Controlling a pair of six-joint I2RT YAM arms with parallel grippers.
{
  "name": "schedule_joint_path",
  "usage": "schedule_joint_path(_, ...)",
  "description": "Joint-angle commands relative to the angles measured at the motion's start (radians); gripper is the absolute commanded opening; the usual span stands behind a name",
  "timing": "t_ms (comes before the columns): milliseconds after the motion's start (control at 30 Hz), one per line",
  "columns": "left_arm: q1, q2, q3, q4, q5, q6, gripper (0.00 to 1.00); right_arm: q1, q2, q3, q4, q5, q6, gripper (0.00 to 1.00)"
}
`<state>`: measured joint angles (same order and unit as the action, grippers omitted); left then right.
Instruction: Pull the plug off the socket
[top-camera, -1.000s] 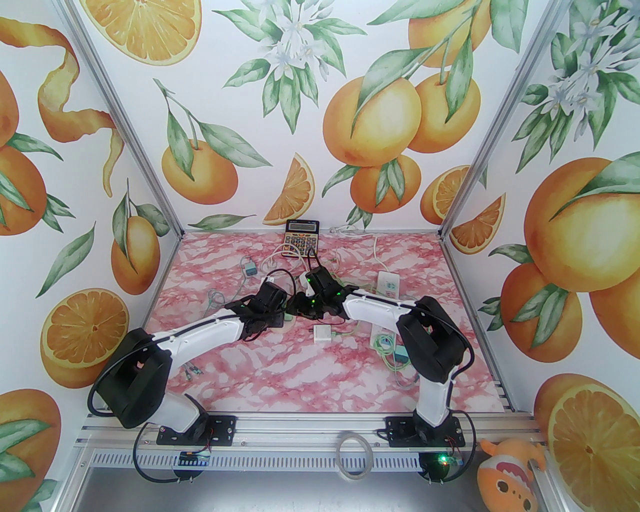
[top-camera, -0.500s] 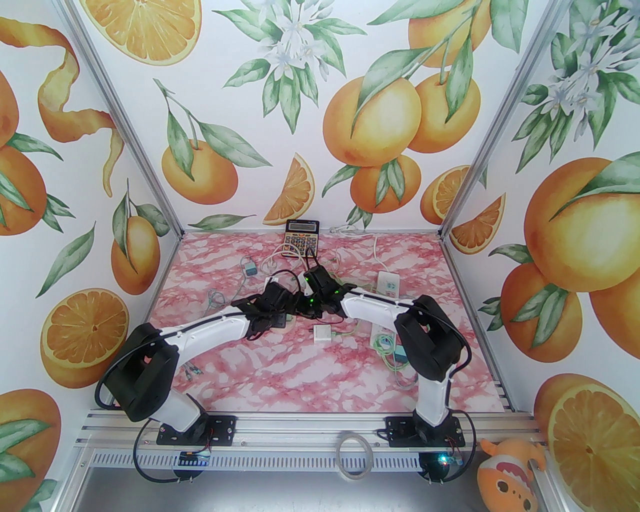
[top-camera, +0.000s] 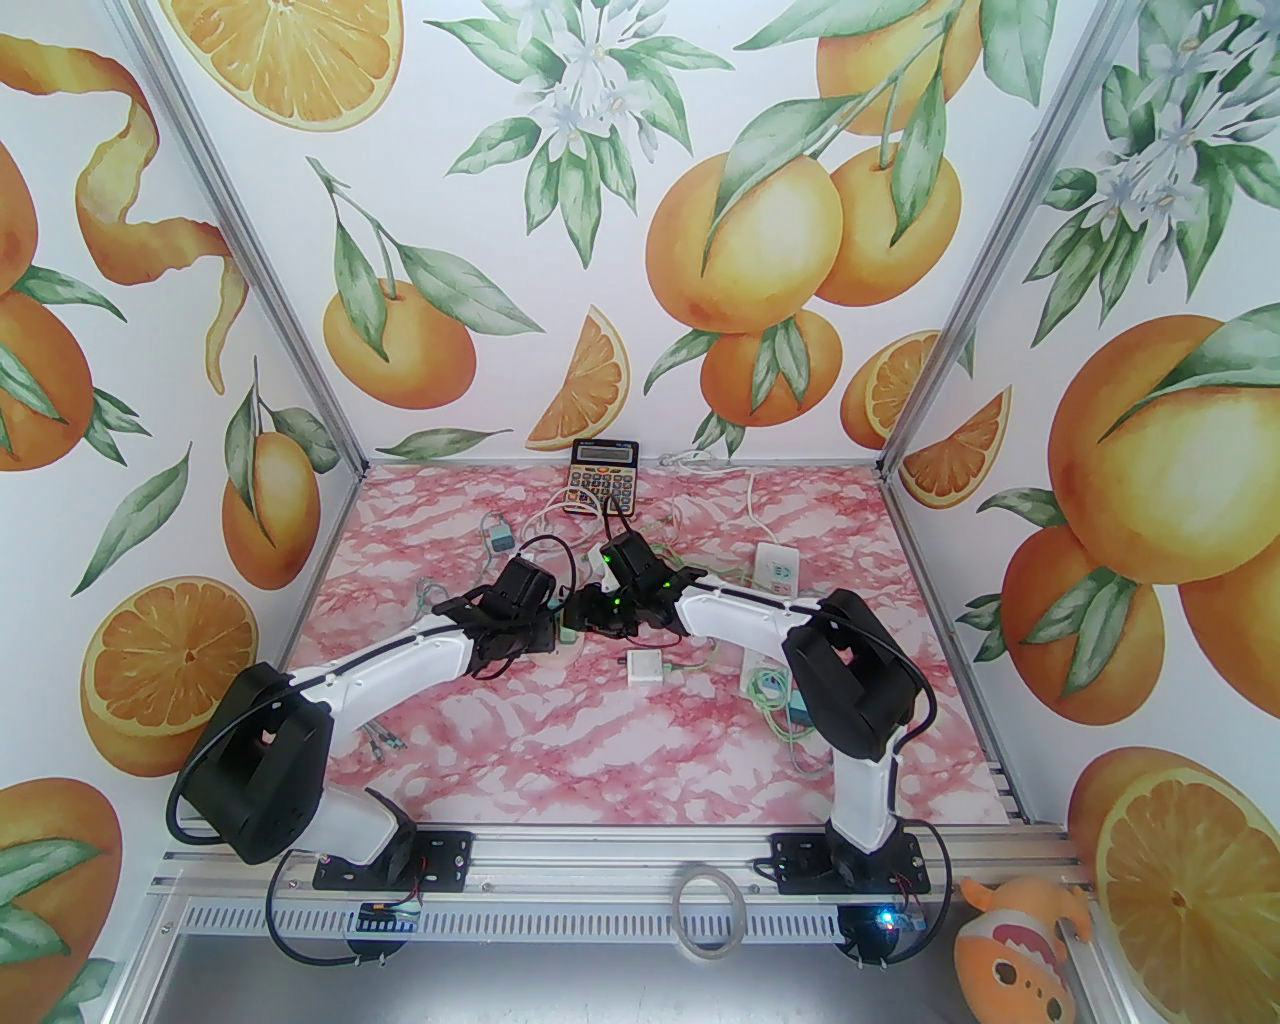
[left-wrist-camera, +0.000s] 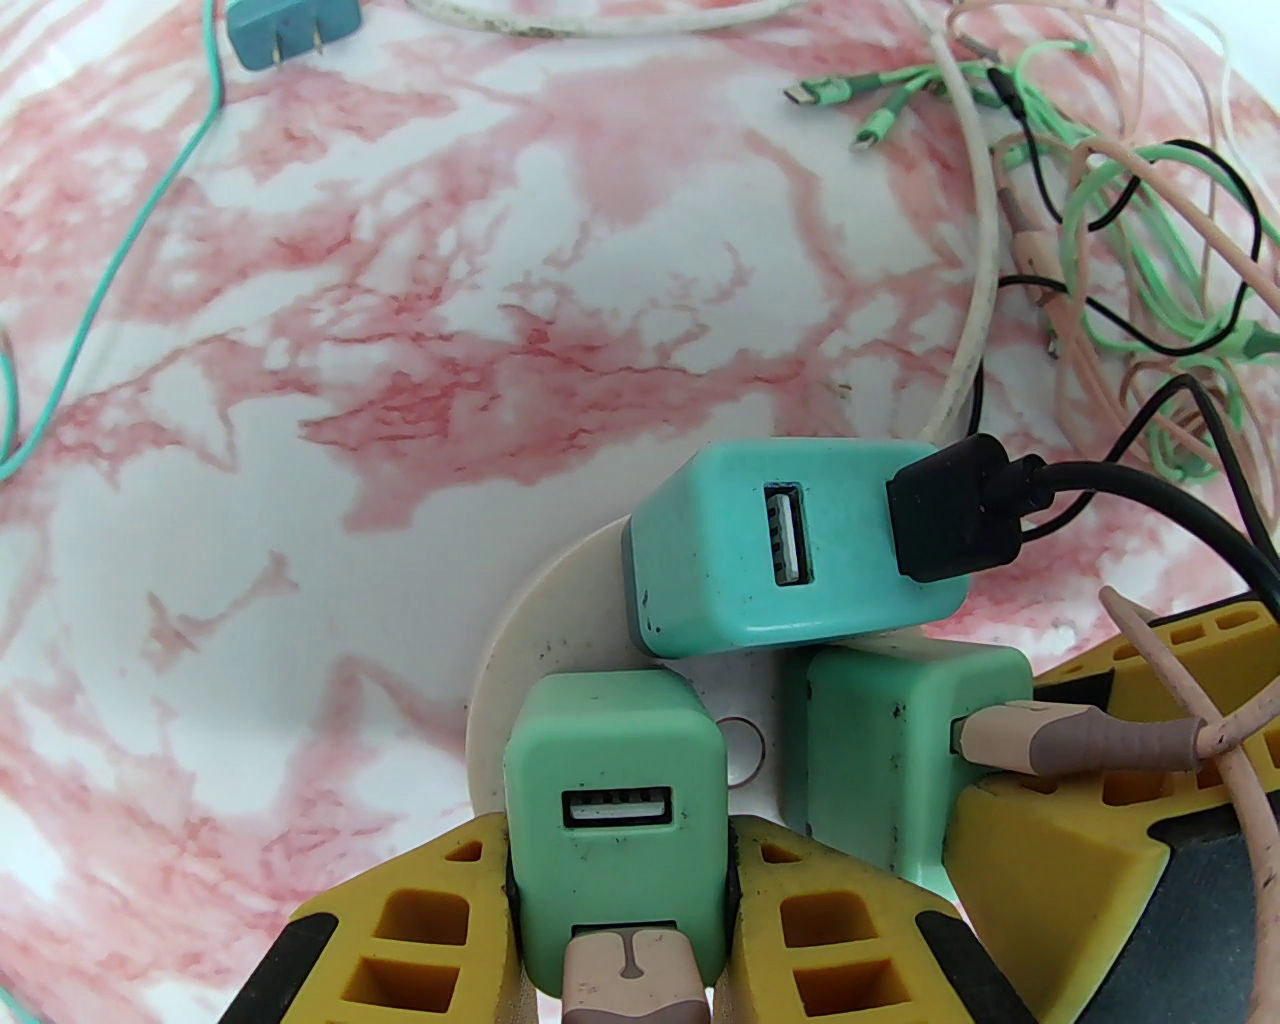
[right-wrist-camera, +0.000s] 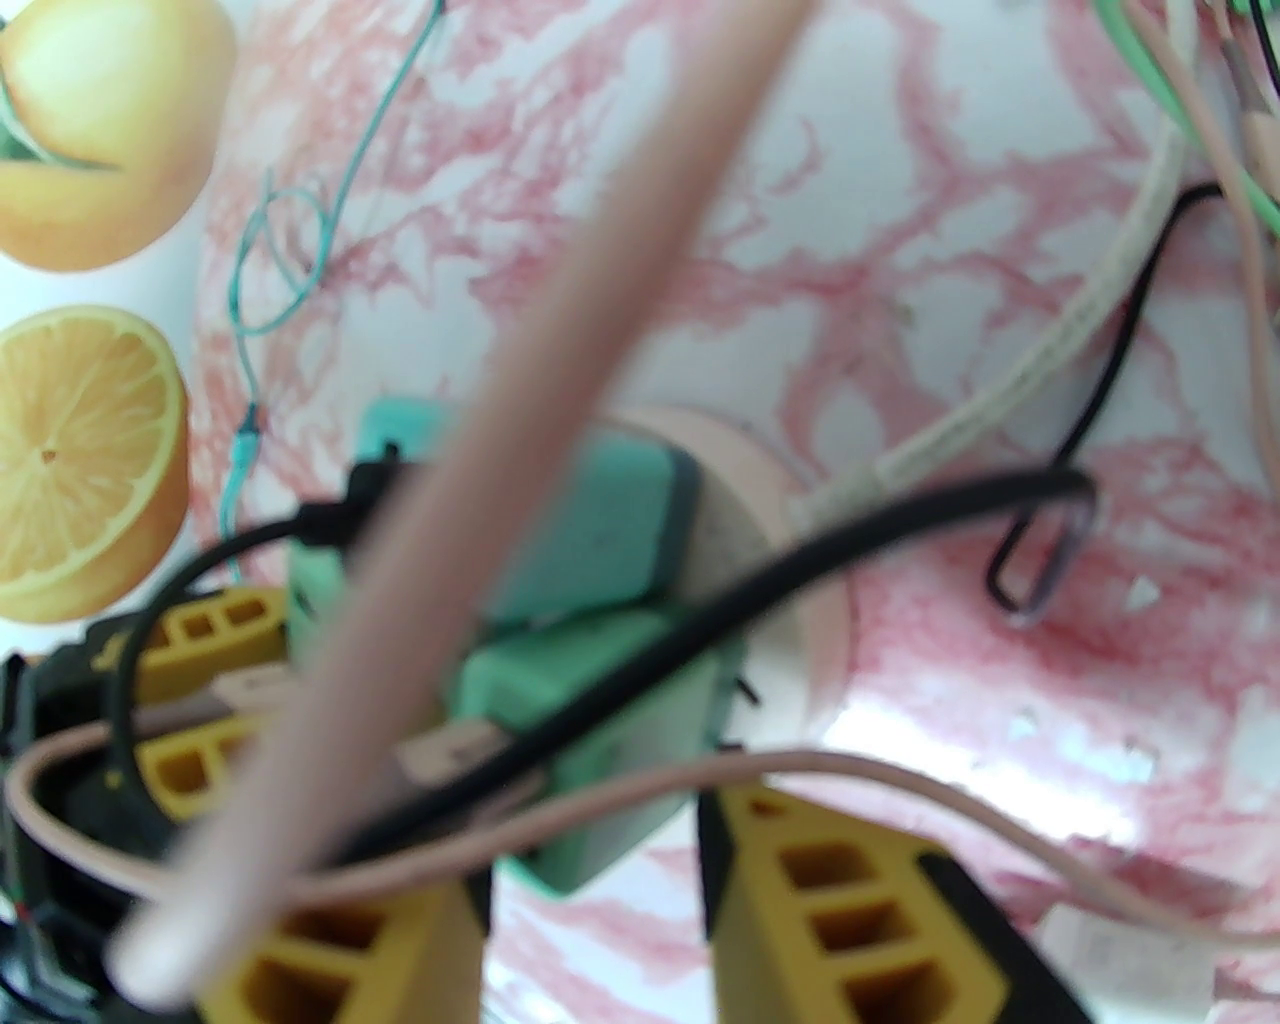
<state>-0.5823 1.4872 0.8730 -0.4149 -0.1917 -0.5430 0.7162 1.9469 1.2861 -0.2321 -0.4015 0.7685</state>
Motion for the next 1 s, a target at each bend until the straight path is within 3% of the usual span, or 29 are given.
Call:
schedule_joint_path(0,-0.041,-0.022,0.062,0.038,-0.038,0.041,0.09,-0.004,0.094,-0.046,-0.205,0.117,-0.025,0.38)
schedule_joint_path(233,-0.147,0.053,0.133,-0.011,-0.131,0.084,0.09,-0.003,0.097,-0.043,-0.211,0.116,-0.031,0.38)
schedule_joint_path(467,-0.159,0.054,0.132,-0.013,-0.132,0.064,0.08,0.000,0.098,-0.051,-0.211,0.118,-0.030,0.38)
schedule_joint_path(567,-0.137,0.036,0.128,-0.021,-0.125,0.061,0.08,-0.001,0.098,-0.052,-0.209,0.119,-0.031,0.38)
schedule_joint_path(867,0.026,-0.079,0.025,0.039,0.038,-0.005,0.07,-0.001,0.097,-0.058,-0.206,0.119,-0.030,0.38)
schedule_joint_path(967,0.031,-0.090,0.021,0.035,0.044,0.006,0.07,-0.001,0.095,-0.062,-0.204,0.121,-0.031,0.38)
